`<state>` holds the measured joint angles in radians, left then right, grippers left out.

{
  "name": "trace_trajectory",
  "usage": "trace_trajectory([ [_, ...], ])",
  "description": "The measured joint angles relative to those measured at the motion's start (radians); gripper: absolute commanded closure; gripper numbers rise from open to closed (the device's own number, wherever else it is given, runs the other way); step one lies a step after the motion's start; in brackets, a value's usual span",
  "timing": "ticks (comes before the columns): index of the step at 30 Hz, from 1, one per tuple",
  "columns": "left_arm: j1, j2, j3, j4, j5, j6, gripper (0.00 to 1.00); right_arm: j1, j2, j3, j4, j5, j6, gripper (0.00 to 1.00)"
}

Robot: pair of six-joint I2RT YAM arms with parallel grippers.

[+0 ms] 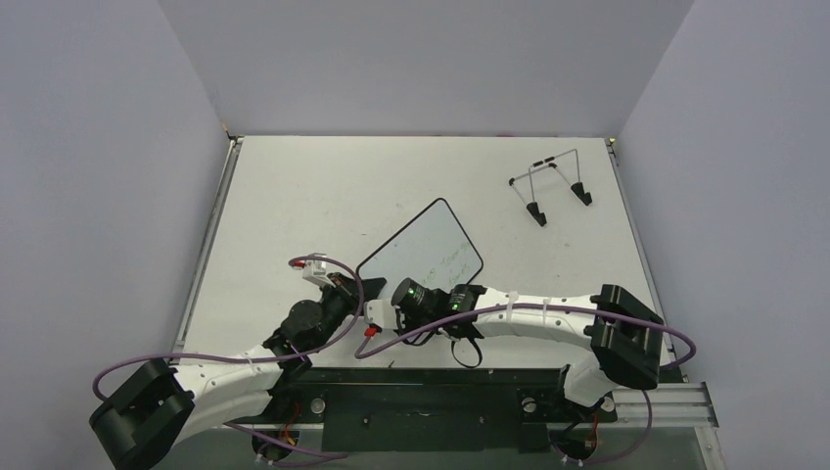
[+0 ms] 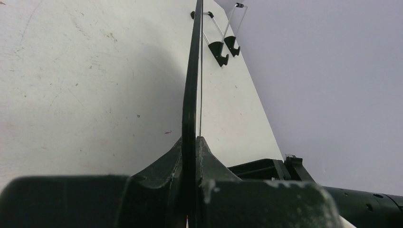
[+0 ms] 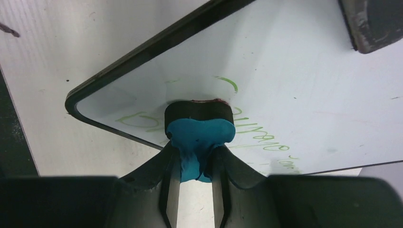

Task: Erase the whiteboard
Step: Erase the whiteboard at the center of the board.

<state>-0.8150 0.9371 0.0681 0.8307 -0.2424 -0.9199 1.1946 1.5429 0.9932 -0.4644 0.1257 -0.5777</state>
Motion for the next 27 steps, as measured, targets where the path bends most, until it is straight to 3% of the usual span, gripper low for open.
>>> trace_trajectory([
  [11, 0.000, 0.031, 0.000, 0.033, 0.006, -0.002, 1.00, 0.032, 0.000, 0.002, -0.003, 0.026, 0.009, 1.00],
  [17, 0.000, 0.043, 0.002, 0.042, 0.006, -0.002, 1.00, -0.015, -0.006, 0.002, 0.010, -0.009, 0.057, 1.00],
  [21, -0.003, 0.043, 0.006, 0.039, 0.016, -0.002, 1.00, -0.134, -0.060, 0.005, -0.006, -0.149, 0.058, 1.00],
  [23, -0.009, 0.022, 0.006, 0.016, 0.024, 0.003, 1.00, -0.248, -0.119, 0.005, -0.041, -0.253, 0.044, 1.00],
  [27, -0.010, -0.048, 0.006, -0.047, 0.031, 0.037, 1.00, -0.481, -0.249, 0.003, -0.107, -0.319, 0.023, 1.00],
])
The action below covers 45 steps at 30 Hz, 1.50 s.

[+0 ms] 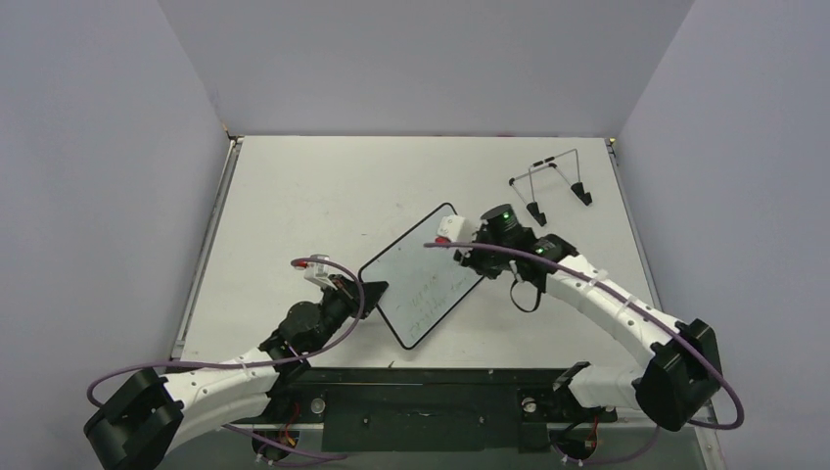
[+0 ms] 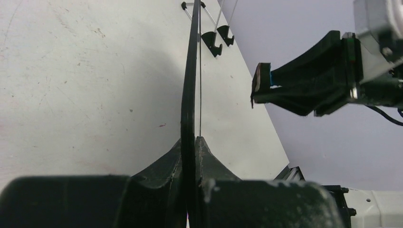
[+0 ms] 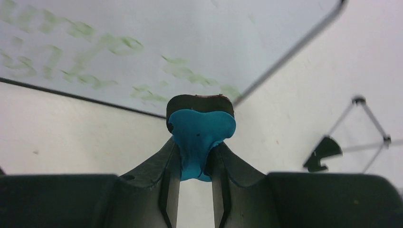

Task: Erase the whiteboard
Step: Erase the whiteboard at the center of the board.

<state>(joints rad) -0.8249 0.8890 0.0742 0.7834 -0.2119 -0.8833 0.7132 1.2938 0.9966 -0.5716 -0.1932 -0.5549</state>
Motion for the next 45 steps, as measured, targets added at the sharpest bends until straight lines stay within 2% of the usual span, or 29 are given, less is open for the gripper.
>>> trace_trajectory([
  [5, 0.000, -0.058, -0.004, -0.043, 0.000, 0.034, 1.00, -0.313, -0.028, -0.063, -0.054, 0.000, -0.010, 1.00],
  [9, 0.000, -0.095, -0.021, -0.056, -0.001, 0.043, 1.00, -0.524, 0.089, -0.097, -0.084, 0.009, -0.012, 1.00],
  [12, 0.001, -0.112, -0.026, -0.063, 0.000, 0.051, 1.00, -0.616, 0.214, -0.096, -0.085, 0.017, -0.015, 1.00],
  [17, 0.002, -0.133, -0.039, -0.067, 0.000, 0.055, 1.00, -0.648, 0.312, -0.083, -0.078, 0.027, -0.016, 0.97],
  [19, 0.002, -0.138, -0.044, -0.066, 0.000, 0.054, 1.00, -0.648, 0.325, -0.072, -0.080, 0.031, -0.016, 0.92],
  [28, 0.002, -0.153, -0.055, -0.065, 0.000, 0.054, 1.00, -0.676, 0.338, -0.060, -0.083, 0.012, -0.004, 0.53],
  [30, 0.002, -0.156, -0.058, -0.065, 0.000, 0.053, 1.00, -0.697, 0.338, -0.060, -0.074, -0.008, -0.003, 0.49],
  [37, 0.003, -0.159, -0.059, -0.065, 0.000, 0.053, 1.00, -0.786, 0.327, -0.072, -0.062, -0.092, 0.000, 0.45],
  [45, 0.003, -0.158, -0.062, -0.061, 0.001, 0.053, 1.00, -0.797, 0.210, -0.130, -0.029, -0.151, -0.023, 0.40],
])
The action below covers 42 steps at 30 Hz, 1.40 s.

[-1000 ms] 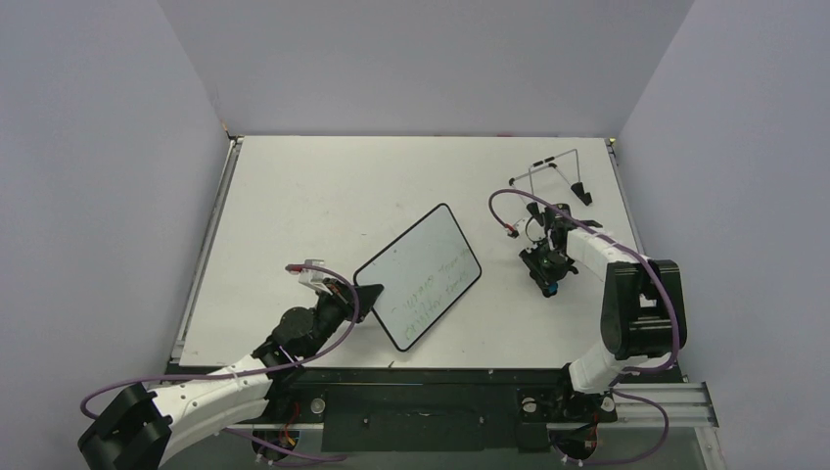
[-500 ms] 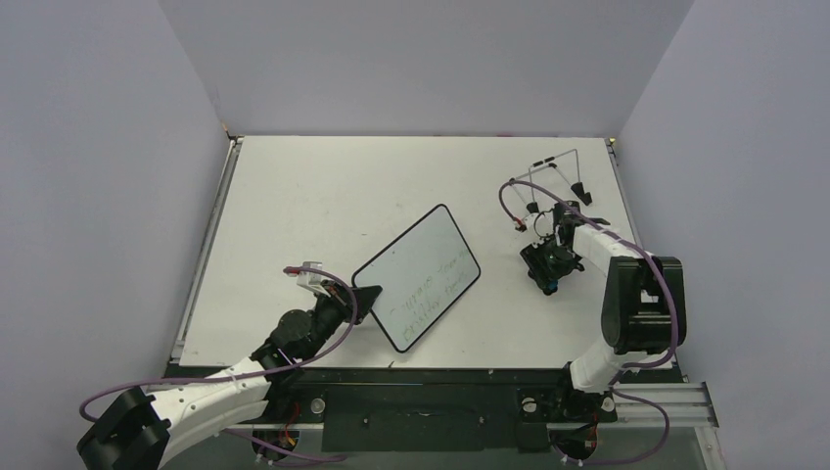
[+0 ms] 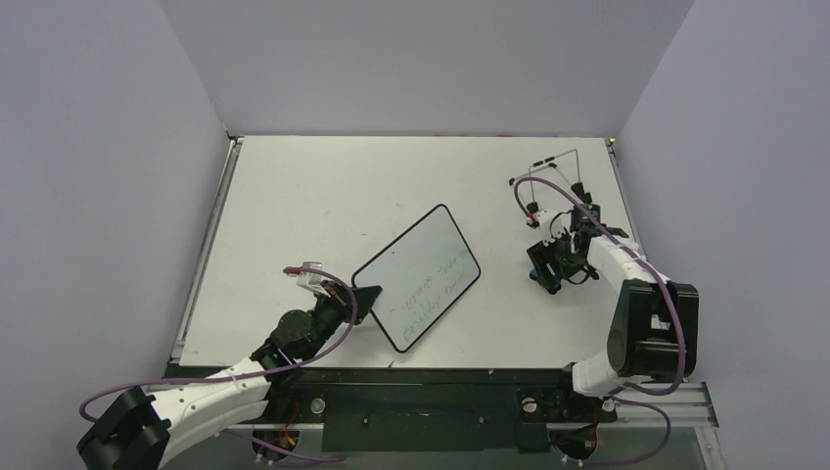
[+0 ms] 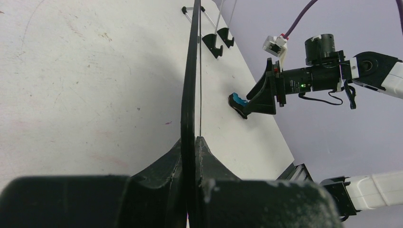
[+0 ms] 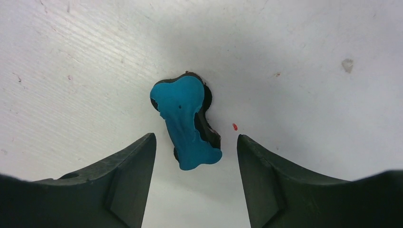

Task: Erase the whiteboard
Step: Erase the whiteboard at the center of the board.

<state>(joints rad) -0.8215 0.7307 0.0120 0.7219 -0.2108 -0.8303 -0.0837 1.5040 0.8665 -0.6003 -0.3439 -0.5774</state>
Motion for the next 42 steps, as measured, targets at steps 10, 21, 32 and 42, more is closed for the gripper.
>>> trace_trajectory([
  [10, 0.000, 0.002, 0.000, 0.003, 0.002, 0.000, 1.00, 0.000, -0.021, -0.002, 0.013, -0.020, -0.074, 0.41],
  [21, 0.000, 0.027, 0.000, 0.030, 0.005, 0.000, 1.00, 0.000, -0.024, -0.059, -0.012, -0.058, -0.367, 0.41],
  [32, 0.001, 0.043, 0.000, 0.045, 0.007, -0.001, 1.00, 0.000, -0.015, -0.059, 0.005, -0.064, -0.407, 0.45],
  [42, 0.001, 0.053, 0.000, 0.054, 0.009, -0.003, 1.00, 0.020, 0.044, -0.026, 0.019, -0.041, -0.370, 0.65],
])
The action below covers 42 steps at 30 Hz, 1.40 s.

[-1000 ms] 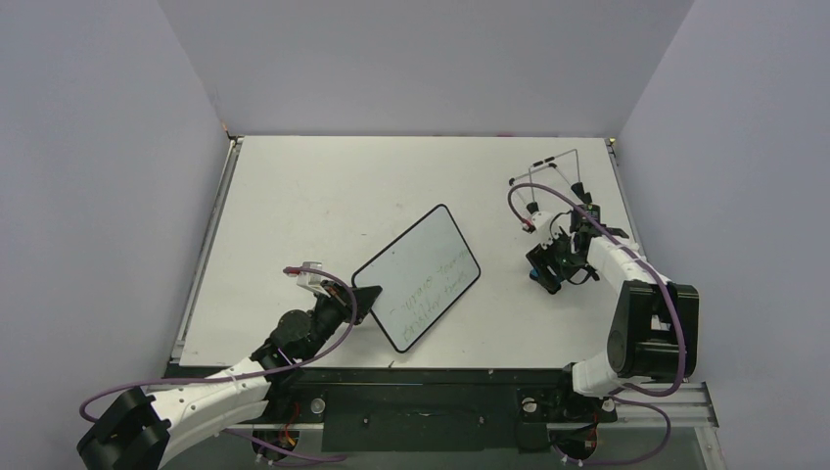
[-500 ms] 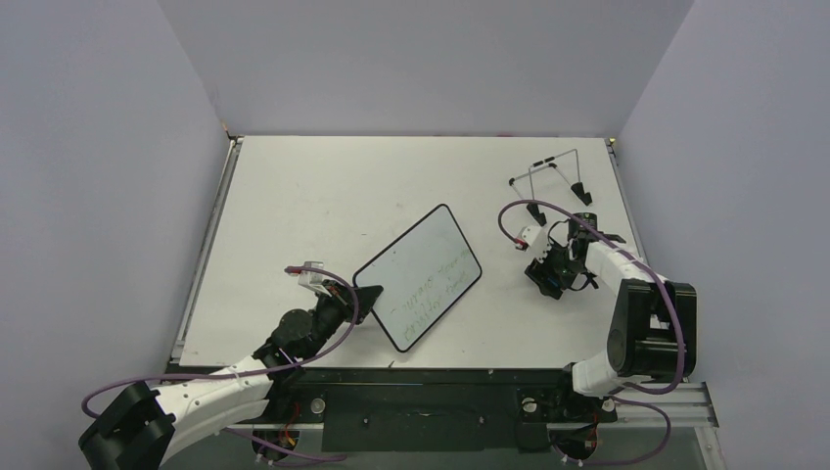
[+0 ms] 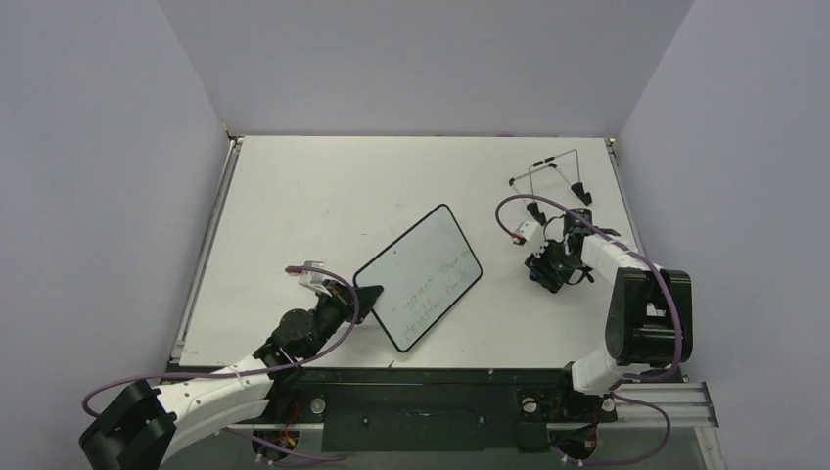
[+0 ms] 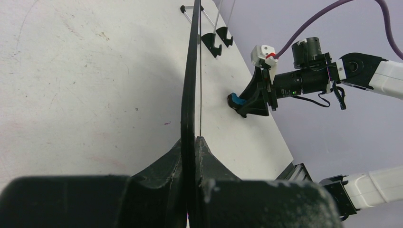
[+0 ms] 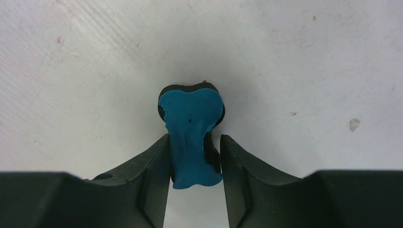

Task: Erase the whiteboard
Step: Erase the whiteboard at the center of the board.

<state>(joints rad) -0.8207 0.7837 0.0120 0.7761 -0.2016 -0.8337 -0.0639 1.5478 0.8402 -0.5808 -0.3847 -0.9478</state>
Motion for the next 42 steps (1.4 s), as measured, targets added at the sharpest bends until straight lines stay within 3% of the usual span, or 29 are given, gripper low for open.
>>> trace_trajectory([
  [4, 0.000, 0.000, 0.000, 0.000, 0.000, 0.000, 1.00, 0.013, 0.021, 0.021, -0.001, 0.014, 0.010, 0.76],
  [5, 0.000, -0.001, 0.000, 0.000, 0.000, 0.000, 1.00, 0.014, 0.023, 0.024, 0.001, 0.016, 0.011, 0.89],
  [7, 0.000, -0.002, 0.000, 0.000, 0.000, 0.000, 1.00, 0.015, 0.023, 0.024, 0.001, 0.018, 0.011, 1.00],
  [18, 0.000, -0.042, 0.000, -0.039, 0.006, 0.003, 1.00, 0.077, -0.056, 0.076, -0.155, 0.015, -0.007, 1.00],
  [21, 0.000, -0.034, 0.000, -0.031, 0.008, 0.001, 1.00, 0.244, -0.183, 0.098, -0.206, 0.013, 0.004, 1.00],
  [25, 0.000, 0.001, 0.000, -0.001, 0.018, -0.012, 1.00, 0.597, -0.308, 0.128, -0.203, 0.066, 0.083, 1.00],
  [29, 0.000, 0.008, 0.000, 0.005, 0.031, -0.019, 1.00, 0.929, -0.190, 0.298, -0.237, 0.181, 0.207, 1.00],
  [32, 0.000, 0.004, 0.000, 0.004, 0.039, -0.019, 1.00, 1.036, -0.071, 0.399, -0.224, 0.224, 0.289, 1.00],
  [42, 0.000, 0.005, 0.000, 0.002, 0.045, -0.029, 1.00, 1.214, 0.057, 0.415, -0.198, 0.351, 0.398, 1.00],
])
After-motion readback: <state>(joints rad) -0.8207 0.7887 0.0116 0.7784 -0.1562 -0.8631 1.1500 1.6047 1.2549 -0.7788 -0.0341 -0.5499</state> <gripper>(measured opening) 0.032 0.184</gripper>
